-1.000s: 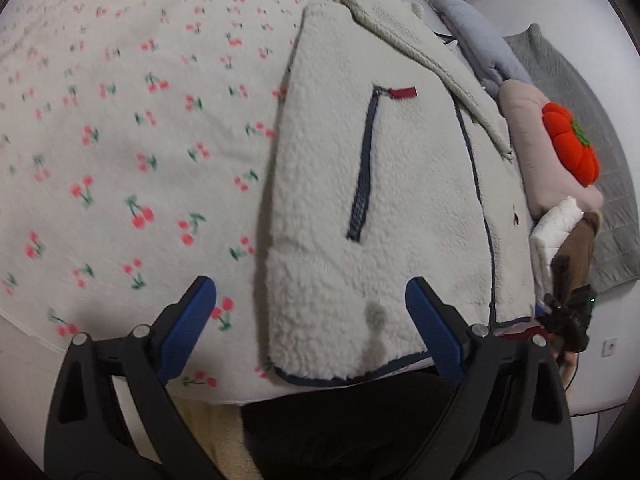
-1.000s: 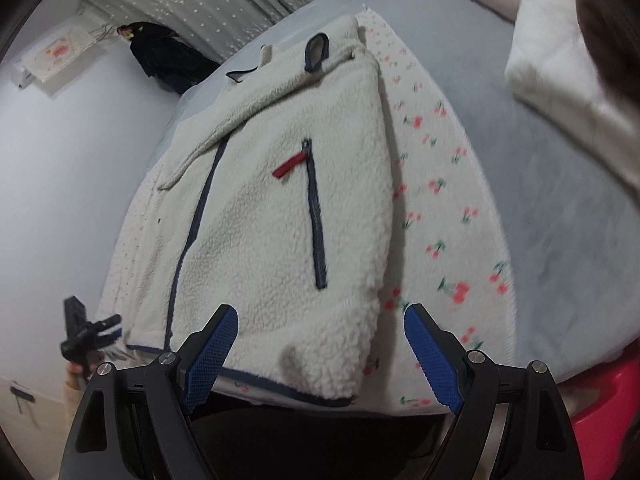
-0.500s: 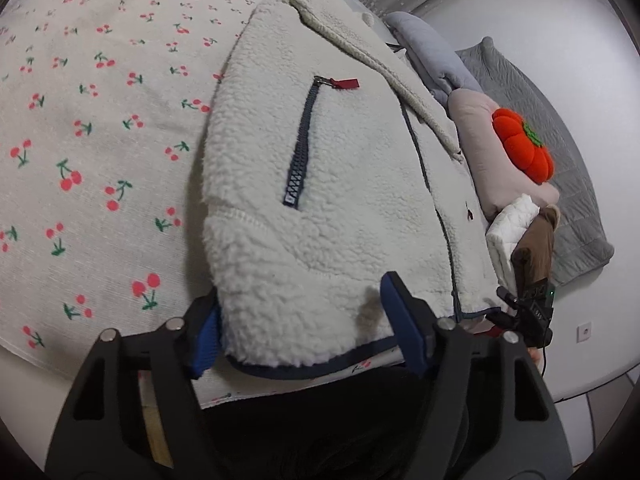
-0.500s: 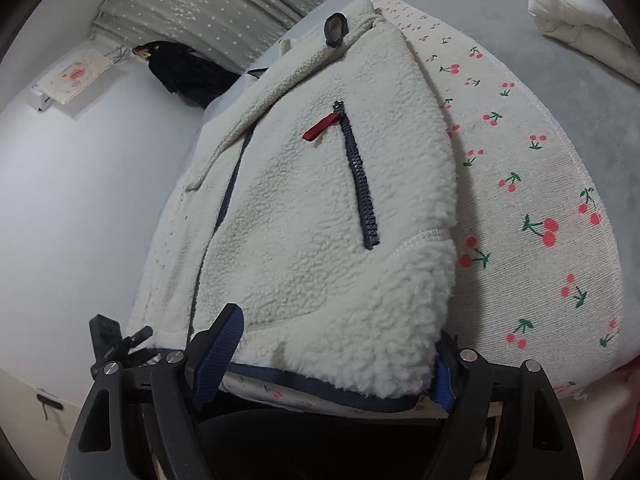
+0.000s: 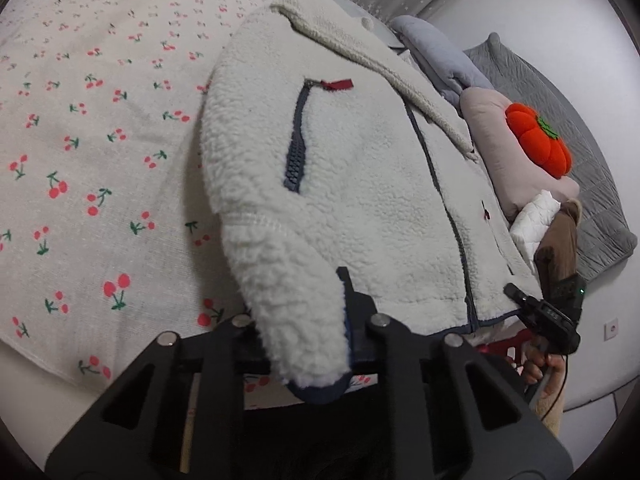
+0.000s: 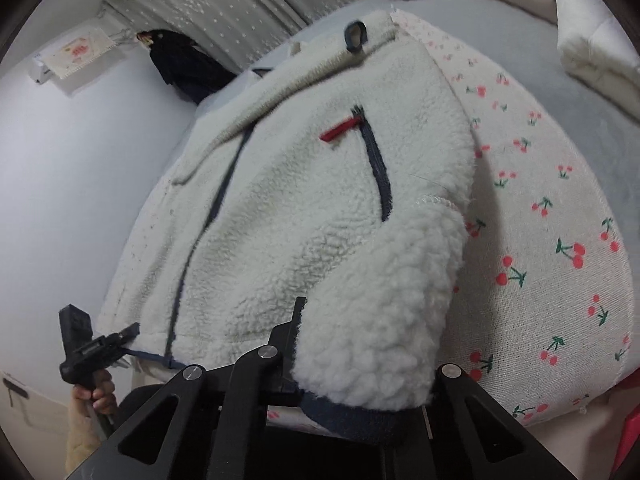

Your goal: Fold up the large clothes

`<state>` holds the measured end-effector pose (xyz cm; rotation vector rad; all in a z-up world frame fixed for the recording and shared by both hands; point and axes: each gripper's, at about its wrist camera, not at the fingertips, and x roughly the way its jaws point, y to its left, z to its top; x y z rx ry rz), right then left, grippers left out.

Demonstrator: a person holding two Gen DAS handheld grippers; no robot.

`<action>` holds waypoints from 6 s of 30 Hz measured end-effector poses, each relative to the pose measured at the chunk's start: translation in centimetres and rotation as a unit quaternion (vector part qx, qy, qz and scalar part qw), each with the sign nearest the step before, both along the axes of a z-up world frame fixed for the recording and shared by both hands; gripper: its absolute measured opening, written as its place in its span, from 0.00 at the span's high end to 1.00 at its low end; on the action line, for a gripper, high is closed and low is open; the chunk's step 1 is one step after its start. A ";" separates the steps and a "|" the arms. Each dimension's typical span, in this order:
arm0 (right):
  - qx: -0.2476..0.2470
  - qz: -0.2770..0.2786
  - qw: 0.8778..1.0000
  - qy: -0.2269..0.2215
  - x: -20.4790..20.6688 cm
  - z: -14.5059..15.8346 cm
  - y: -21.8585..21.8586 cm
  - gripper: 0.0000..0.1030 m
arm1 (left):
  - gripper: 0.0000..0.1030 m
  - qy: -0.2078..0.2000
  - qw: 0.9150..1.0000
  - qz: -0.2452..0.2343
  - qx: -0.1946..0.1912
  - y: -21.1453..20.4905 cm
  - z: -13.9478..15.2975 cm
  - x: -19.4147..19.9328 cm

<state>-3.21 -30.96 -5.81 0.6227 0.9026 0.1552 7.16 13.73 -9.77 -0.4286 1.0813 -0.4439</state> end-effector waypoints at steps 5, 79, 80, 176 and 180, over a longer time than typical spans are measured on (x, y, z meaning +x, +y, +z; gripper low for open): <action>0.017 -0.010 0.997 -0.080 -2.2 3.2 -0.6 0.90 | 0.80 -0.075 0.996 0.039 -0.027 0.5 4.7 -1.9; -0.101 -0.036 0.994 -0.017 30.0 2.9 -9.9 0.20 | 0.21 -0.110 0.988 -0.020 0.101 -6.6 6.2 32.1; -0.134 -0.030 0.991 -0.008 30.7 2.8 -8.9 0.29 | 0.26 -0.117 0.987 -0.026 0.112 -7.4 6.2 32.0; -0.335 0.042 0.941 -0.017 14.1 3.1 13.9 0.10 | 0.17 -0.012 0.955 0.273 -0.117 -4.3 -1.7 13.3; -0.332 0.049 0.942 -0.004 14.5 2.4 14.3 0.10 | 0.31 -0.029 0.957 0.276 -0.087 -4.3 -1.4 14.5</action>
